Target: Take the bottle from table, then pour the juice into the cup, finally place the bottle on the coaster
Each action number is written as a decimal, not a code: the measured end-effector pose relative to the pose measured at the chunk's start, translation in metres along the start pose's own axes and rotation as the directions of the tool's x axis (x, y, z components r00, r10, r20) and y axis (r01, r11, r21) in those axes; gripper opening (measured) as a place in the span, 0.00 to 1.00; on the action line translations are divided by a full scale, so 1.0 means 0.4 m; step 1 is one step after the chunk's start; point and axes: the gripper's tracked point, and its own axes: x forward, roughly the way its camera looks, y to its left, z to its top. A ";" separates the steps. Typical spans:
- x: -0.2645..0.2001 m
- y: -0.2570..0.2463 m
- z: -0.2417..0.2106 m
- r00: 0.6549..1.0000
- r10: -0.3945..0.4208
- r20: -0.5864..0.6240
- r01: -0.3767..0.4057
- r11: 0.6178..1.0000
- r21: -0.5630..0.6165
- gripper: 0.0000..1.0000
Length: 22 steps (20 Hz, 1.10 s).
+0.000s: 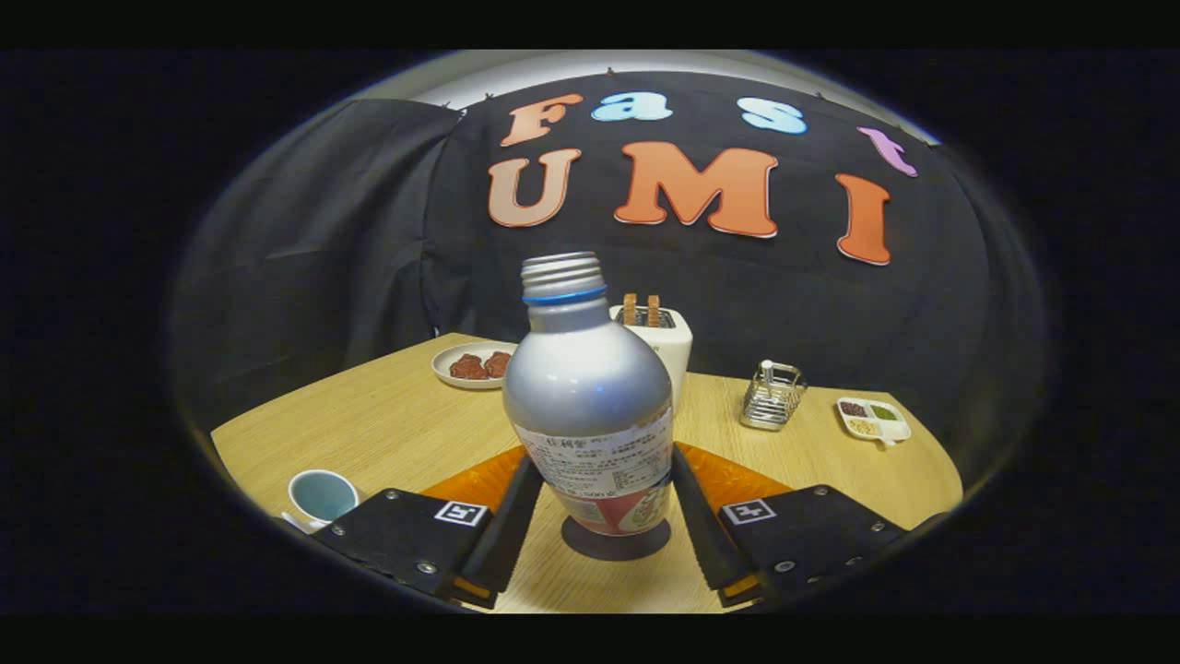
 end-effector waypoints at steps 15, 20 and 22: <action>0.037 -0.031 -0.143 0.999 -0.006 -0.054 0.014 0.988 0.153 0.78; 0.034 -0.031 -0.165 0.999 -0.008 -0.041 0.014 0.986 0.164 0.81; 0.032 -0.040 -0.186 0.998 -0.019 -0.065 0.029 0.989 0.146 0.84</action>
